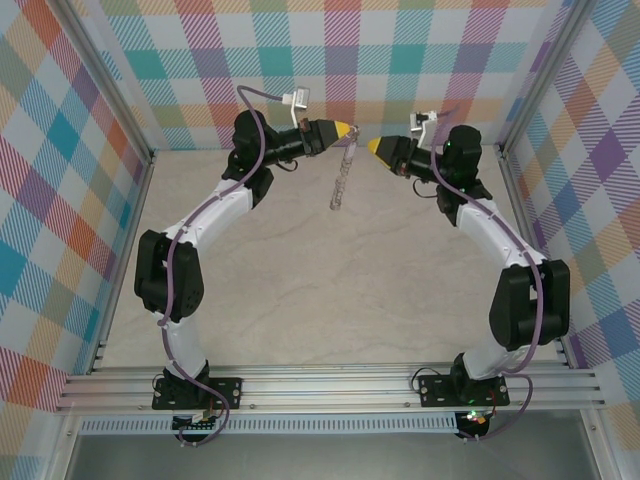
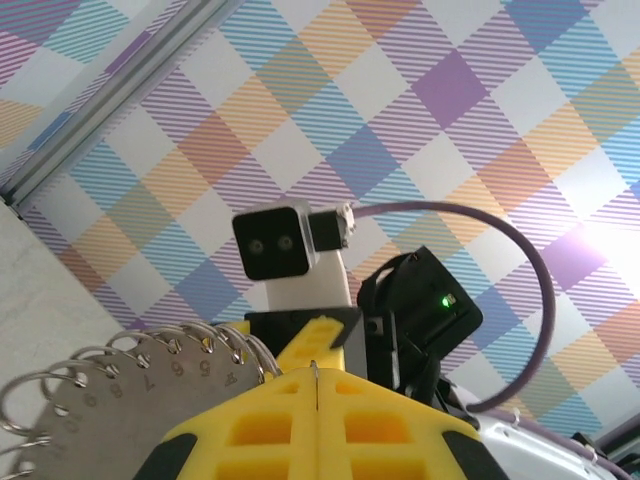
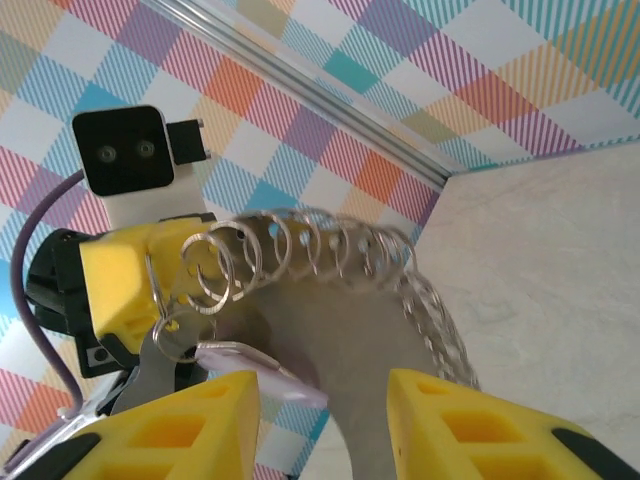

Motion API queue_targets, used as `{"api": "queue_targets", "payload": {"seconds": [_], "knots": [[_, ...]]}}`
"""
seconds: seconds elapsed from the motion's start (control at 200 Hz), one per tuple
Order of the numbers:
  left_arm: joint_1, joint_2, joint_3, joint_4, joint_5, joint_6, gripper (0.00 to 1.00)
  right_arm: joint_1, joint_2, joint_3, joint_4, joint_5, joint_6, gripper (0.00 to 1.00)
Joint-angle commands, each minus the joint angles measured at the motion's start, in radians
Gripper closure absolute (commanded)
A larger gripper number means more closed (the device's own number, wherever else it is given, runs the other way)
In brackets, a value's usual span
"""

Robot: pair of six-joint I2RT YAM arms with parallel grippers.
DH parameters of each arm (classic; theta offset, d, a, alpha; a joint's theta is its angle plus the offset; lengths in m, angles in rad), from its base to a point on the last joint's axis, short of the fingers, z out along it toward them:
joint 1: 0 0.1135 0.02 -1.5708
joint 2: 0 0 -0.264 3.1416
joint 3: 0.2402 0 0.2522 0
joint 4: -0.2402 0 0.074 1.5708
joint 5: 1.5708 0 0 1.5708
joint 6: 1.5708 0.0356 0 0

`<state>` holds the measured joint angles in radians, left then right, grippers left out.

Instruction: Put the keys on the keyring

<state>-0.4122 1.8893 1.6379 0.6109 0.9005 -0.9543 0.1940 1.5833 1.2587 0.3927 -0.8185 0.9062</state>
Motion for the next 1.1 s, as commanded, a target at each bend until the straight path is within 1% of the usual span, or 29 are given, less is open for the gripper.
{"api": "queue_targets", "payload": {"seconds": [0.0,0.155,0.465,0.53,0.585,0.785,0.85,0.93,1.04,1.095], "knots": [[-0.006,-0.07,-0.016,0.101,-0.034,-0.045,1.0,0.036,-0.073,-0.014,-0.046,0.039,-0.14,0.6],[-0.007,-0.086,-0.04,0.13,-0.064,-0.087,1.0,0.07,-0.096,-0.015,-0.064,0.082,-0.217,0.59],[-0.008,-0.102,-0.077,0.191,-0.123,-0.174,1.0,0.094,-0.069,0.027,-0.073,0.108,-0.264,0.59],[-0.009,-0.102,-0.081,0.203,-0.128,-0.185,1.0,0.101,-0.065,0.036,-0.083,0.118,-0.276,0.61],[-0.009,-0.104,-0.084,0.211,-0.131,-0.194,1.0,0.108,-0.059,0.048,-0.089,0.121,-0.285,0.61],[-0.012,-0.109,-0.09,0.226,-0.133,-0.202,1.0,0.133,-0.039,0.091,-0.109,0.123,-0.313,0.57],[-0.011,-0.111,-0.091,0.228,-0.135,-0.204,1.0,0.138,-0.029,0.101,-0.111,0.124,-0.319,0.54],[-0.014,-0.11,-0.092,0.231,-0.136,-0.206,1.0,0.146,-0.017,0.115,-0.107,0.119,-0.323,0.54],[-0.013,-0.109,-0.093,0.237,-0.139,-0.211,1.0,0.154,-0.004,0.126,-0.107,0.112,-0.329,0.57],[-0.014,-0.108,-0.093,0.24,-0.141,-0.213,1.0,0.157,-0.003,0.125,-0.105,0.107,-0.333,0.61]]}}
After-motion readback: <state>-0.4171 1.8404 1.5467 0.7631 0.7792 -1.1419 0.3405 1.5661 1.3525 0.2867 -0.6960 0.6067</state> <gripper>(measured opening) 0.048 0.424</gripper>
